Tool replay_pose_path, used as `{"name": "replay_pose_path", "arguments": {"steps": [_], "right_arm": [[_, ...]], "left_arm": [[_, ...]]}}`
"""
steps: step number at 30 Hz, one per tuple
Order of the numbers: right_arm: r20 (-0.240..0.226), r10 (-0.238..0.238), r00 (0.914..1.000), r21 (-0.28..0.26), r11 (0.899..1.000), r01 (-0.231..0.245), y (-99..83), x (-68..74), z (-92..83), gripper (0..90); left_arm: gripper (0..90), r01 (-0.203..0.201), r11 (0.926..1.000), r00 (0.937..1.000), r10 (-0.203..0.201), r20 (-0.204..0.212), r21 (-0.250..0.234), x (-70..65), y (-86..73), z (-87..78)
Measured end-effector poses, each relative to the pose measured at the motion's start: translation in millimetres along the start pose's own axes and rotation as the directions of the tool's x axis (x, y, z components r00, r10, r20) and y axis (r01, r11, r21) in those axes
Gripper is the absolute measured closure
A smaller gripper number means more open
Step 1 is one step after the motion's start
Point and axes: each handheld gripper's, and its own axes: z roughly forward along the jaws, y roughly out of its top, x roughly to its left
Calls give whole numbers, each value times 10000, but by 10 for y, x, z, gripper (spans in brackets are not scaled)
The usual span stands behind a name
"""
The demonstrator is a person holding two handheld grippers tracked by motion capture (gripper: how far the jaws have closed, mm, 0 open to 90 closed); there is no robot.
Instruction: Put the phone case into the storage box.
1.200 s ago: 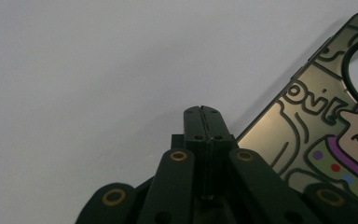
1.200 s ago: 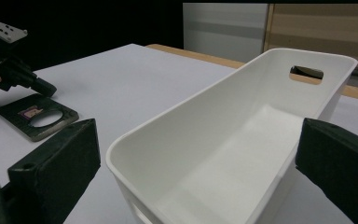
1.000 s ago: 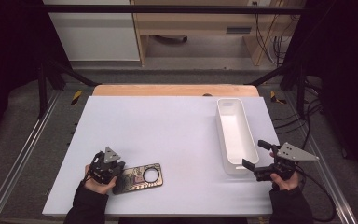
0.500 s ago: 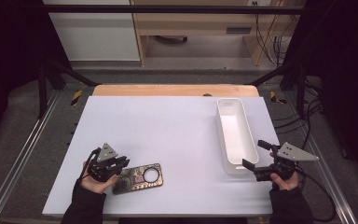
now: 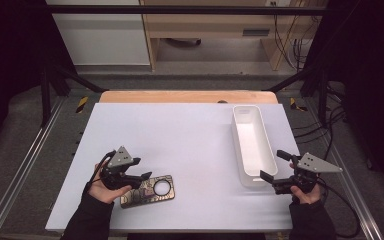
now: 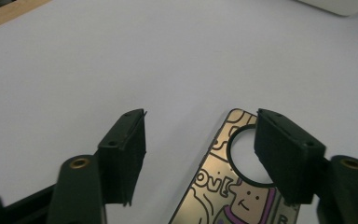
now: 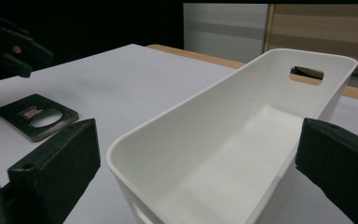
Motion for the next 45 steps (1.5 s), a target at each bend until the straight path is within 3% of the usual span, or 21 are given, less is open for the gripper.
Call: {"name": "replay_pose_path", "arguments": {"steps": [1,6,8,13,19,25,36,45], "right_arm": [[-6,-6,10000,1,10000,6,0,0,1,3],[-19,-9,10000,11,10000,9,-1,1,4,3],[-19,-13,10000,22,10000,13,-1,1,3,3],[-21,-15,10000,18,10000,15,-1,1,2,4],[-54,-43,10000,-17,10000,43,-2,1,3,3],[-64,-59,10000,-26,10000,59,-2,2,2,4],[-99,-71,9999,-7,10000,71,-1,3,3,3],[-106,-72,9999,1,10000,72,-2,4,3,3]], "left_arm": [[256,-59,10000,9999,59,116,17,3,16,-6],[184,-331,9994,9978,325,586,95,13,74,-34],[149,-597,9979,9960,580,676,239,8,99,-40],[87,-769,9961,9938,732,841,422,11,125,-43],[4,-1174,9901,9859,1070,1287,764,-6,152,-23],[4,-1437,9823,9818,1264,1415,1198,-3,162,14],[0,-1926,9645,9665,1545,2051,1807,-34,137,102],[0,-2147,9482,9612,1627,2227,2343,-58,65,219]]}}
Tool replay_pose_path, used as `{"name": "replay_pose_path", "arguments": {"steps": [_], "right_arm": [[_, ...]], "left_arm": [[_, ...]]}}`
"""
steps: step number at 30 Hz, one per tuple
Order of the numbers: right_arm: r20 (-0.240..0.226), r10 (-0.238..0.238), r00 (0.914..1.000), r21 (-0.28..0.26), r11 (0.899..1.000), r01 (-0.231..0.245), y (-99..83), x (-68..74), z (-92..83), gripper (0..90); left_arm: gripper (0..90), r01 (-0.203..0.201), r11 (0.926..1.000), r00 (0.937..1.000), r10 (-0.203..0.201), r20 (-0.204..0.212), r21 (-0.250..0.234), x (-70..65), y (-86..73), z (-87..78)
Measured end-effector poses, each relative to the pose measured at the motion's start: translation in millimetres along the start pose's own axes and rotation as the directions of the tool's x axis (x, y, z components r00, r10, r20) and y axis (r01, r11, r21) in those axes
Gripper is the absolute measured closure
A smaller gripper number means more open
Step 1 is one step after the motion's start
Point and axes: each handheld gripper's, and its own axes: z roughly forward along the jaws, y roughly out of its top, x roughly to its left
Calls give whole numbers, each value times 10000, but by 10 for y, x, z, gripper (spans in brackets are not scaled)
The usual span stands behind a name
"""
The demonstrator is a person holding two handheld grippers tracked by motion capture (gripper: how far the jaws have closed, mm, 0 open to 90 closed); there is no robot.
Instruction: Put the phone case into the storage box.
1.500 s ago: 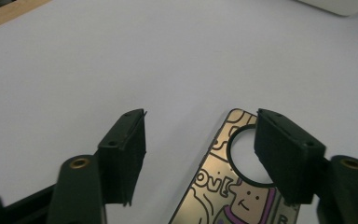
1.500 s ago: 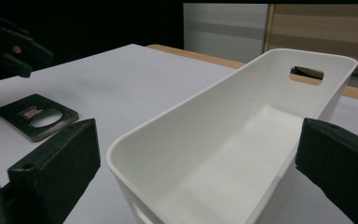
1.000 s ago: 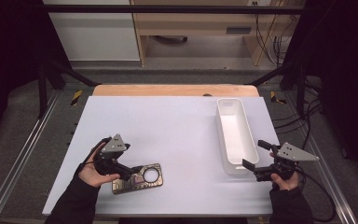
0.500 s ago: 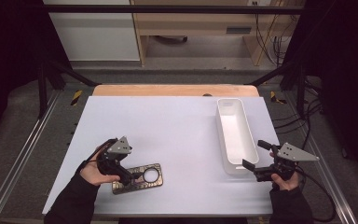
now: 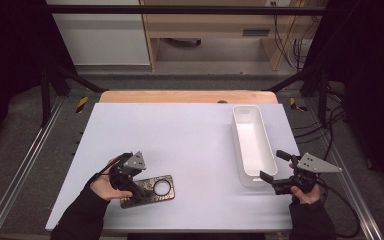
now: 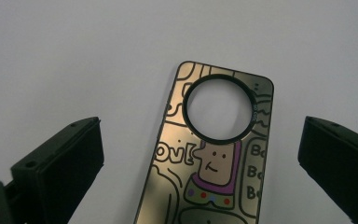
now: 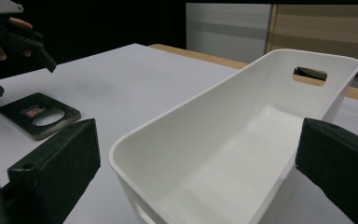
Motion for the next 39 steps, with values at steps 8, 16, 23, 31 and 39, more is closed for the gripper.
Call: {"name": "replay_pose_path", "arguments": {"steps": [8,16,23,31,39], "right_arm": [[-7,0,10000,13,10000,0,0,0,1,3],[-32,-10,10000,20,10000,10,-1,1,2,3],[-42,1,10000,43,10000,-1,-2,3,6,3],[-52,-1,10000,51,10000,2,-2,4,7,3],[-55,-11,10000,33,10000,11,1,3,3,3]], "left_arm": [[0,-230,9984,9997,224,125,518,-10,-18,101],[0,-171,9976,9998,164,107,667,-20,-82,227],[0,-154,9972,9998,142,168,738,-33,-136,300],[0,-131,9964,9996,110,249,833,-37,-154,355],[10,-272,9944,9993,243,293,1021,-49,-162,395]]}}
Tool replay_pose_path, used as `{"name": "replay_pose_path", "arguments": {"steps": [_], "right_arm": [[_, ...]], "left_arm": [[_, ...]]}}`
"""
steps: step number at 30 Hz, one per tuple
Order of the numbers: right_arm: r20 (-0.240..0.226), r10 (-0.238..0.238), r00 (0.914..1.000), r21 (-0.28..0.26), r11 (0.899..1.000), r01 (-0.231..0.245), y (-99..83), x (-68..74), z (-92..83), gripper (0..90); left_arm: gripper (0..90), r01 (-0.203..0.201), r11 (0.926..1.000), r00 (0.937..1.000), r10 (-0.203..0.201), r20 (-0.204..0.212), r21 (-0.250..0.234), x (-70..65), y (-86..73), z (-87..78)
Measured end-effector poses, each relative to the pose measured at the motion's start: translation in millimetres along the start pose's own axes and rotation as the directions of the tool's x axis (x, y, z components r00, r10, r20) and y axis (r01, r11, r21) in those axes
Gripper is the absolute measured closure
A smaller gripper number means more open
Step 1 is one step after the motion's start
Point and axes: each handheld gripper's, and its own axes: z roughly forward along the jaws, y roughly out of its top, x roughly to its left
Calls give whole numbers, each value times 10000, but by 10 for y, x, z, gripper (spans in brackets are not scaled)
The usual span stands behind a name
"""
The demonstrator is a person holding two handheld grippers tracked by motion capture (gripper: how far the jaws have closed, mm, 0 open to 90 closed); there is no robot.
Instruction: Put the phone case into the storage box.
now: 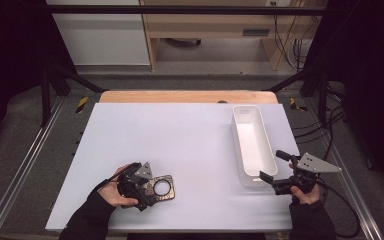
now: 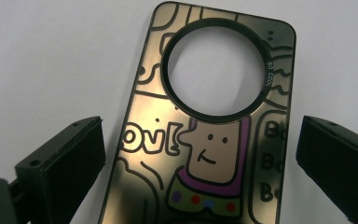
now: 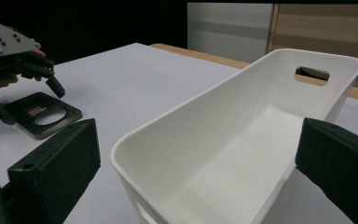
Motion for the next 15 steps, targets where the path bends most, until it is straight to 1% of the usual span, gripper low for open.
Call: {"name": "replay_pose_path", "arguments": {"steps": [7,15], "right_arm": [[-1,1,10000,-9,10000,-1,1,1,-1,3],[6,-13,10000,10,10000,13,0,2,4,3]], "left_arm": [[21,183,9998,9998,-183,12,-30,11,-66,36],[38,72,9999,10000,-72,41,-92,15,-76,39]]}}
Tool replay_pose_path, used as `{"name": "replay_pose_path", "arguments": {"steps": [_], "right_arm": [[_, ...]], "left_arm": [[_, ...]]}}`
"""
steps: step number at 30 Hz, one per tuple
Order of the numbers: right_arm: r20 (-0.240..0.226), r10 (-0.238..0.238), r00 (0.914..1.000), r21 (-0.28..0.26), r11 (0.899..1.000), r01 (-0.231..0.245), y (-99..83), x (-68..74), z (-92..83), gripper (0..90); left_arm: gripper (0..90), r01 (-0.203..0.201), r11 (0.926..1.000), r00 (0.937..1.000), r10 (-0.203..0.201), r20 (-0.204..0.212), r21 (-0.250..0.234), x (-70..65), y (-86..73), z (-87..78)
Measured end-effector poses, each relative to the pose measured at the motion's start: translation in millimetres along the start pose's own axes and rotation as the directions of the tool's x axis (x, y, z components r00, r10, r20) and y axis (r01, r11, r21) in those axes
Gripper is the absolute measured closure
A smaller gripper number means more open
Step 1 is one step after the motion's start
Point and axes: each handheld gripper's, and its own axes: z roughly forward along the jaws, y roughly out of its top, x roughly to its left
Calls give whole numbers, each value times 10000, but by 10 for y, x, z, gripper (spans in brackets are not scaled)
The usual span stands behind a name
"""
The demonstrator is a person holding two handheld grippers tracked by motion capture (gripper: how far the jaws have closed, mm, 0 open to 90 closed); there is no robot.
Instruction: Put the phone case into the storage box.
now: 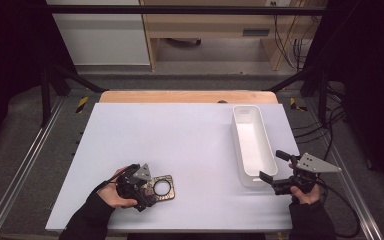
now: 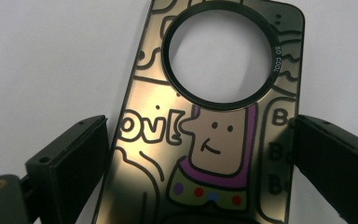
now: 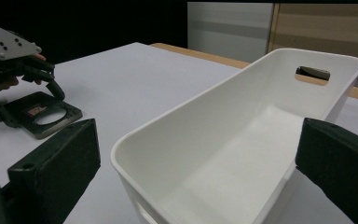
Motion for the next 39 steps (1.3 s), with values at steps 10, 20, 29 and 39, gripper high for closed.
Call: {"name": "replay_pose_path", "arguments": {"steps": [10,20,29,39], "right_arm": [[-33,16,10000,8,10000,-16,0,1,2,3],[-56,10,10000,-20,10000,-10,3,2,-2,4],[-113,0,9999,-13,10000,0,4,4,0,4],[-147,-12,9999,27,10000,13,2,7,6,4]], "left_arm": [[62,-100,9999,9999,100,76,-11,5,1,-6],[88,-269,9995,9996,268,126,141,9,17,-20],[102,-309,9993,9995,306,125,192,5,24,-24],[110,-328,9993,9994,326,102,183,-6,22,-32]]}}
